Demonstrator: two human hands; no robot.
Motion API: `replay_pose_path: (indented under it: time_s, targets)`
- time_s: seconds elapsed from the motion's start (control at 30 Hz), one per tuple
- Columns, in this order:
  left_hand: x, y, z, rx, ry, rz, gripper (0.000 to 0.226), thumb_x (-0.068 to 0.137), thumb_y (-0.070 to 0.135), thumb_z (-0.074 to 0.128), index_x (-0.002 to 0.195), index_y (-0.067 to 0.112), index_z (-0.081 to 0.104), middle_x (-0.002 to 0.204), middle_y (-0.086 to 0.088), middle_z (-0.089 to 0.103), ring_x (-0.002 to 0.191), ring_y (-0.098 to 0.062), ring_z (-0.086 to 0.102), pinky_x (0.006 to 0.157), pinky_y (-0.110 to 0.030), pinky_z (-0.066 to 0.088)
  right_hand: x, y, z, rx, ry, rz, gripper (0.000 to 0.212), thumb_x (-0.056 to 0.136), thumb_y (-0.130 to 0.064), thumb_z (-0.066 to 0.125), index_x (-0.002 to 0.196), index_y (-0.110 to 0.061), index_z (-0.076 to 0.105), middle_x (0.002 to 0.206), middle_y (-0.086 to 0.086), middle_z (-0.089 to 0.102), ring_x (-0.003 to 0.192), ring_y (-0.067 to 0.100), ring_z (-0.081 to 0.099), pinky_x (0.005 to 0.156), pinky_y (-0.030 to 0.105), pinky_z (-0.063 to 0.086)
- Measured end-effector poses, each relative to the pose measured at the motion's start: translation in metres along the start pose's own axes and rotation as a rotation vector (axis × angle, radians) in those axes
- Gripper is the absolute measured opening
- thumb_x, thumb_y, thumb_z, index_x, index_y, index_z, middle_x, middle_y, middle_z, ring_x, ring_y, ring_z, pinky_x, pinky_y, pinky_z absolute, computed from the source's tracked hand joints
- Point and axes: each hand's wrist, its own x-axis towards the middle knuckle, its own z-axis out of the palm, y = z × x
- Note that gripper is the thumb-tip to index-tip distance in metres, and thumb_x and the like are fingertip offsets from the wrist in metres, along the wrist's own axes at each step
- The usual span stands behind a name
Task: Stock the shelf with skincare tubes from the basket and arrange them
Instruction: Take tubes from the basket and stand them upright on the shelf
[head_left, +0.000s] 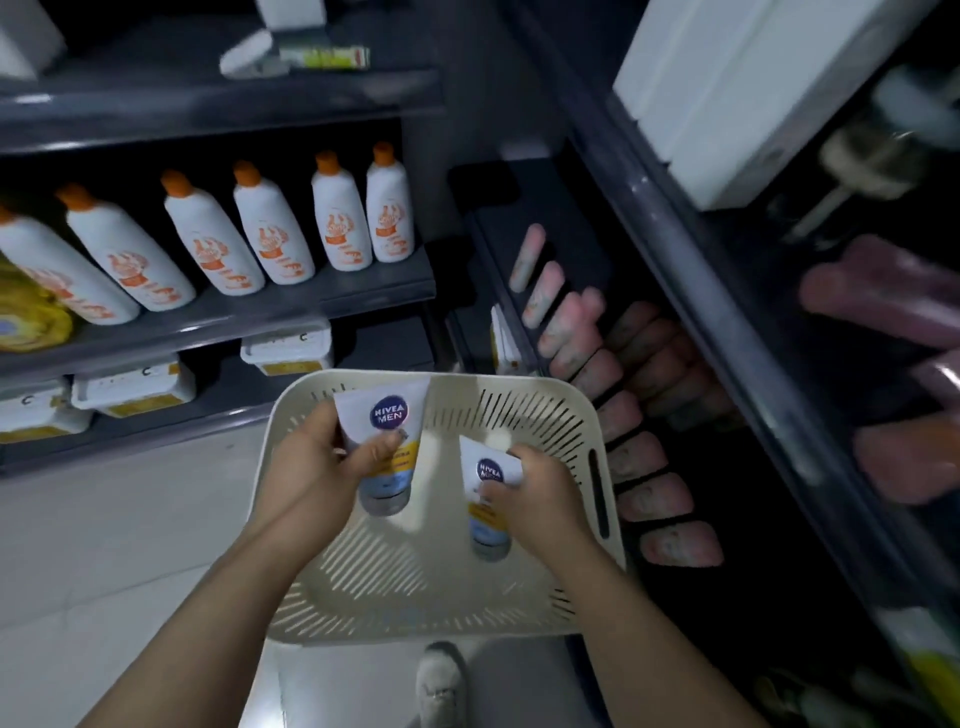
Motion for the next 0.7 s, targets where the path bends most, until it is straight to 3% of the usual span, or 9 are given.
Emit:
replay_pose_path:
  time_s: [0.1,0.27,0.37,0.47,0.53,0.6,0.7]
  targets:
    - [-0.026,0.045,-0.013,0.012,-0.009,0.111,0.020,0.083,0.021,0.071,0.099,0.030,0.065,0.089,0.006,0.072,0.085,-0.009,0.065,0.075,-0.024,0.049,-0.044,-0.025,-0.043,0.100,0.132,-0.076,0.019,0.077,-0.027,0.071,0.075,-0.020,0.053,0.079,0.003,0.062,0.077,0.025,0.059,0.064,0.034,0.043]
    - [-0.091,0.125,-0.034,0.115,-0.011,0.354,0.018,0.082,0.026,0.072,0.097,0.030,0.063,0.085,0.007,0.071,0.079,-0.009,0.064,0.073,-0.030,0.049,-0.146,-0.058,-0.117,0.220,0.303,-0.131,0.019,0.072,-0.033,0.070,0.067,-0.026,0.053,0.076,-0.002,0.059,0.075,0.021,0.057,0.069,0.035,0.045]
    - [-0.142,0.177,-0.041,0.200,-0.025,0.516,0.016,0.081,0.028,0.072,0.086,0.031,0.057,0.072,0.012,0.063,0.072,-0.007,0.060,0.063,-0.033,0.047,-0.220,-0.070,-0.164,0.255,0.408,-0.148,0.022,0.073,-0.032,0.071,0.063,-0.029,0.052,0.066,-0.007,0.057,0.064,0.017,0.055,0.060,0.031,0.045]
    - [-0.194,0.227,-0.040,0.193,-0.106,0.656,0.023,0.079,0.024,0.074,0.086,0.035,0.055,0.076,0.019,0.064,0.073,0.000,0.060,0.067,-0.035,0.051,-0.298,-0.075,-0.213,0.264,0.545,-0.137,0.025,0.075,-0.027,0.075,0.062,-0.029,0.054,0.060,-0.008,0.057,0.056,0.012,0.054,0.056,0.030,0.044]
    - [-0.225,0.257,-0.032,0.137,-0.186,0.712,0.022,0.076,0.026,0.076,0.087,0.035,0.059,0.079,0.018,0.068,0.073,-0.002,0.064,0.073,-0.041,0.054,-0.349,-0.073,-0.246,0.229,0.651,-0.138,0.019,0.073,-0.027,0.076,0.064,-0.025,0.059,0.060,-0.006,0.059,0.058,0.013,0.055,0.057,0.033,0.044]
    - [-0.261,0.288,-0.019,0.102,-0.266,0.759,0.021,0.071,0.040,0.073,0.088,0.034,0.063,0.080,0.013,0.072,0.077,-0.010,0.068,0.074,-0.046,0.055,-0.402,-0.070,-0.276,0.191,0.747,-0.114,0.016,0.071,-0.027,0.076,0.068,-0.017,0.064,0.064,0.000,0.064,0.064,0.019,0.060,0.060,0.039,0.048]
    - [-0.314,0.331,0.010,0.080,-0.385,0.863,0.029,0.069,0.055,0.066,0.088,0.034,0.066,0.081,0.011,0.073,0.078,-0.013,0.069,0.074,-0.044,0.055,-0.479,-0.057,-0.317,0.108,0.889,-0.075,0.021,0.070,-0.026,0.078,0.068,-0.011,0.064,0.065,0.004,0.064,0.065,0.021,0.059,0.061,0.039,0.047]
